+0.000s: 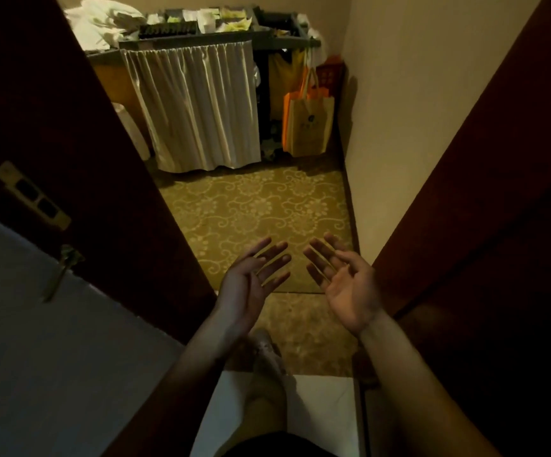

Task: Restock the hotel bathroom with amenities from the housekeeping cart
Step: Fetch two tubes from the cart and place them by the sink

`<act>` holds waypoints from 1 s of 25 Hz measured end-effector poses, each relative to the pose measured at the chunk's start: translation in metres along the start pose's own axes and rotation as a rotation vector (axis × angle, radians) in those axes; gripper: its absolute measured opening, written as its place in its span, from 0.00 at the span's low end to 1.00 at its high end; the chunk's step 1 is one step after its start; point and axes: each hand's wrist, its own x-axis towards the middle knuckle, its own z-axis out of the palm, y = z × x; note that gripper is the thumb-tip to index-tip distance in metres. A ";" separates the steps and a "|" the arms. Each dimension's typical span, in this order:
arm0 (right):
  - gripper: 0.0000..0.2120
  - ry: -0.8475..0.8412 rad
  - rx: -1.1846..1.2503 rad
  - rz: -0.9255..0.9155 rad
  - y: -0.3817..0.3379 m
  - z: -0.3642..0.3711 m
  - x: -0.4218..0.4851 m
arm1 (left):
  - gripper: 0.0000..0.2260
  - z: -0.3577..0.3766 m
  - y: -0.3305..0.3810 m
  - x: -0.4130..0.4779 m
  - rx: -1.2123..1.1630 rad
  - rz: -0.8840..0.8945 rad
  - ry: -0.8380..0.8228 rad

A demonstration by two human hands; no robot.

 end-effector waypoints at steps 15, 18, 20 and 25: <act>0.18 -0.018 -0.025 0.023 -0.100 0.155 0.341 | 0.20 0.033 0.190 0.335 -0.025 0.002 -0.059; 0.18 -0.031 -0.041 0.058 -0.114 0.179 0.418 | 0.20 0.031 0.218 0.404 -0.073 0.016 -0.009; 0.18 -0.056 -0.054 0.070 -0.123 0.192 0.461 | 0.20 0.033 0.233 0.441 -0.094 0.028 0.003; 0.18 -0.119 -0.084 0.122 -0.153 0.226 0.608 | 0.20 0.045 0.278 0.564 -0.119 0.081 0.080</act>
